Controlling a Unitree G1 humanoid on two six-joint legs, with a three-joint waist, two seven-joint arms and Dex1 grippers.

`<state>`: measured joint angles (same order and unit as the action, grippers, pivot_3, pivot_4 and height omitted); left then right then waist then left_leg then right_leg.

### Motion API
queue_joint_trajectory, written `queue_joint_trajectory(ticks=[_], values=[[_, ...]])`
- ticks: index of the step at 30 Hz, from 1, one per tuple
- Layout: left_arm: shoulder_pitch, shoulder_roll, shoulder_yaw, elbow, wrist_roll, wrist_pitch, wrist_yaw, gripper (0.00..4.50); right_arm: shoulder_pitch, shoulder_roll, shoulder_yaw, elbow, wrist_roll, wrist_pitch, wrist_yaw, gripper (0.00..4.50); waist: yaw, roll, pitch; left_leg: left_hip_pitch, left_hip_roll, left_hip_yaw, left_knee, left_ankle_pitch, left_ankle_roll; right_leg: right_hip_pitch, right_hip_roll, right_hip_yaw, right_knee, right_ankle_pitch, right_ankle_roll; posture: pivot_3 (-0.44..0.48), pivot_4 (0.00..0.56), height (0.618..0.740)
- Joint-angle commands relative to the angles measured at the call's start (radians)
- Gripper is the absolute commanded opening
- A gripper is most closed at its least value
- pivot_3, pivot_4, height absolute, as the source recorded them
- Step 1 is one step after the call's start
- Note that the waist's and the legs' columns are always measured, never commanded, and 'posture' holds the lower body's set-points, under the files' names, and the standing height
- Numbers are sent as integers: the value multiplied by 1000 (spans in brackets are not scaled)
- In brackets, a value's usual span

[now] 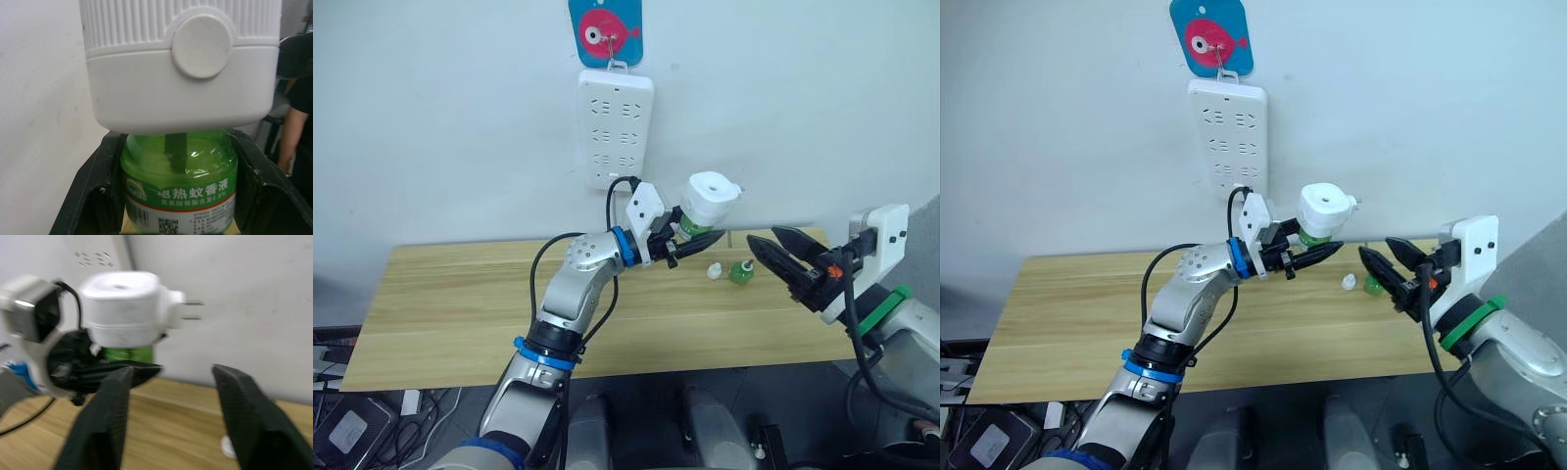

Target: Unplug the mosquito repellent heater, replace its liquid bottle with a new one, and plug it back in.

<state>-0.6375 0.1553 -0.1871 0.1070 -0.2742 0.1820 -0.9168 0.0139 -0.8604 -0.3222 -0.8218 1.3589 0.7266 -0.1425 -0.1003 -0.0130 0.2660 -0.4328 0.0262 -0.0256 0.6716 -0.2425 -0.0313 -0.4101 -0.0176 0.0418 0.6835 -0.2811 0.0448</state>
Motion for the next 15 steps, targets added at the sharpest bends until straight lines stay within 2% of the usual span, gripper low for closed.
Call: queue_joint_trajectory(ticks=[1, 4, 7, 10, 15], values=[[-13, 33, -27, -10, -7, -108, -113, 2286, 7, -72, -29, 32, 80, 55, 22, 1107, 0, 0, 0, 0, 0, 0, 0, 0, 0, 0, 0, 0, 0, 0, 0, -210, 213, 740], [-6, 64, -49, 10, -1, -185, -195, 2286, -29, -155, -12, 103, 194, 114, 21, 39, 0, 0, 0, 0, 0, 0, 0, 0, 0, 0, 0, 0, 0, 0, 0, -209, 215, 740], [-1, 80, -69, 39, 13, -247, -240, 2286, -97, -255, 27, 157, 285, 185, 60, 39, 0, 1, 0, 0, 0, 1, 0, 0, 0, 0, 0, 1, 0, 0, 0, -208, 213, 740], [10, 99, -101, 59, 37, -310, -288, 2286, -256, -336, 111, 244, 395, 242, 68, 39, -1, 1, -1, 0, 0, 0, 1, 0, 0, 1, 0, 0, 0, 0, 0, -204, 214, 740], [8, 113, -126, 87, 71, -360, -303, 2286, -465, -346, 243, 340, 490, 286, 29, 39, -3, 1, -1, 0, 0, 0, 1, 0, 0, 1, 0, 0, -1, 0, 0, -193, 220, 740]])
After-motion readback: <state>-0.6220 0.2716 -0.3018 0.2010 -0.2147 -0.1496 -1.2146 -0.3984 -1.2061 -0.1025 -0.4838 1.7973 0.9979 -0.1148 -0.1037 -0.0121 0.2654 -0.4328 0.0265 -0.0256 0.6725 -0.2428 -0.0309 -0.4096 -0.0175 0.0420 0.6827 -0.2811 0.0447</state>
